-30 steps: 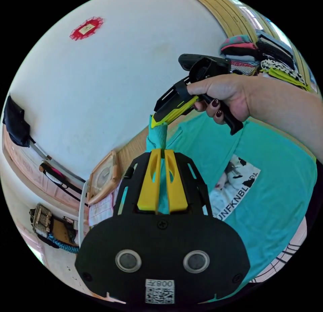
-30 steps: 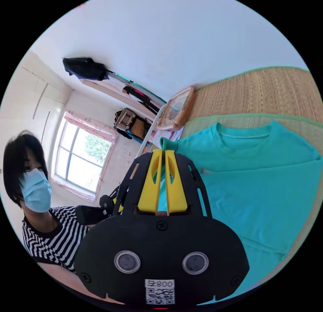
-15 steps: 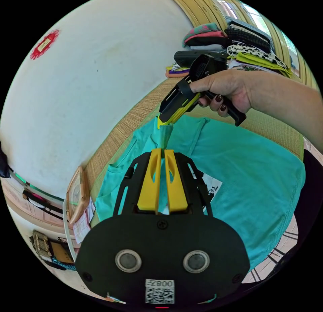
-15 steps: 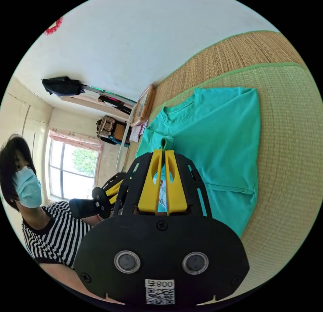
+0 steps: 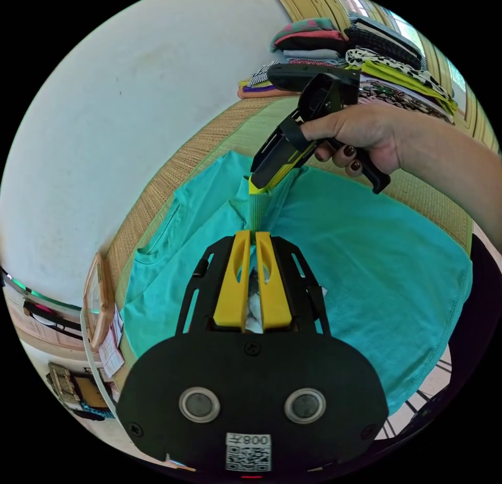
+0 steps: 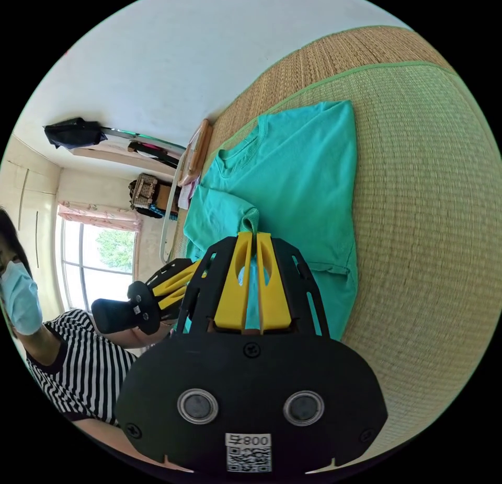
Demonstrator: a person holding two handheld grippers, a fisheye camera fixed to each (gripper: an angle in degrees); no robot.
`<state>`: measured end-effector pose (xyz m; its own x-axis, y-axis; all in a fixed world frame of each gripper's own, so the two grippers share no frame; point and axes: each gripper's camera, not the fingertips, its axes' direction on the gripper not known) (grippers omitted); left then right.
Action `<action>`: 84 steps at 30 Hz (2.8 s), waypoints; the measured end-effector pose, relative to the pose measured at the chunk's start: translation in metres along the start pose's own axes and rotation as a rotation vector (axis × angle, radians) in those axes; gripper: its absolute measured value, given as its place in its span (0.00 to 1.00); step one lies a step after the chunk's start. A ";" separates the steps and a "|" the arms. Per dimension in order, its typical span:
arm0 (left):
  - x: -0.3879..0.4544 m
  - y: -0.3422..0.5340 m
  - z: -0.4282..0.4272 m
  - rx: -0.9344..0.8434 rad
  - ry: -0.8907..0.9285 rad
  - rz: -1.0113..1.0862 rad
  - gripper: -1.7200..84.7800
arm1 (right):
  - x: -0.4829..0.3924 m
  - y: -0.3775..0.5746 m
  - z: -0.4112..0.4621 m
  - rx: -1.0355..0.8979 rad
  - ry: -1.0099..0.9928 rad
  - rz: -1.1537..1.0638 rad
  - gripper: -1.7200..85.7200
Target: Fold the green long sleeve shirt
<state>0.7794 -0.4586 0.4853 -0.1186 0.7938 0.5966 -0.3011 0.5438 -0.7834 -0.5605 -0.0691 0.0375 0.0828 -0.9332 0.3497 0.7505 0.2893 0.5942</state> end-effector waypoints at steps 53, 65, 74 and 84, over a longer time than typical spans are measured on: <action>-0.107 -0.052 0.166 -0.018 0.452 -0.230 0.04 | 0.064 0.072 -0.003 0.050 0.046 0.048 0.03; -0.072 -0.030 0.245 0.008 0.444 -0.249 0.04 | -0.038 0.057 -0.064 0.135 0.212 -0.064 0.02; -0.031 -0.004 0.315 0.021 0.408 -0.246 0.04 | -0.101 0.032 -0.039 0.007 0.517 -0.182 0.02; 0.004 0.041 0.411 0.026 0.449 -0.276 0.03 | -0.146 0.010 -0.088 0.022 0.623 -0.251 0.02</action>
<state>0.3783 -0.5454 0.5275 0.3835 0.6640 0.6420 -0.2878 0.7464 -0.6001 -0.5072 0.0514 -0.0715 0.2759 -0.9193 -0.2807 0.7832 0.0457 0.6200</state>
